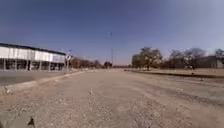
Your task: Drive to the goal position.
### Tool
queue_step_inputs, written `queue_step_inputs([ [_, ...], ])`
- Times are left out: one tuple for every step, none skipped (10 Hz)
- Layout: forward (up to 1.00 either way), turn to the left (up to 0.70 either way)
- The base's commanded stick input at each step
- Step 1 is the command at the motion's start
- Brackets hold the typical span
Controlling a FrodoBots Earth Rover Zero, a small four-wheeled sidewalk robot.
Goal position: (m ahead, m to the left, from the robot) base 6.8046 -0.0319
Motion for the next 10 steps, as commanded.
queue_step_inputs([
  [0.5,0.0],
  [0.5,0.0],
  [0.5,0.0],
  [0.5,0.0],
  [0.5,0.0],
  [0.5,0.0],
  [0.5,0.0],
  [0.5,0.0],
  [0.5,0.0],
  [0.5,0.0],
])
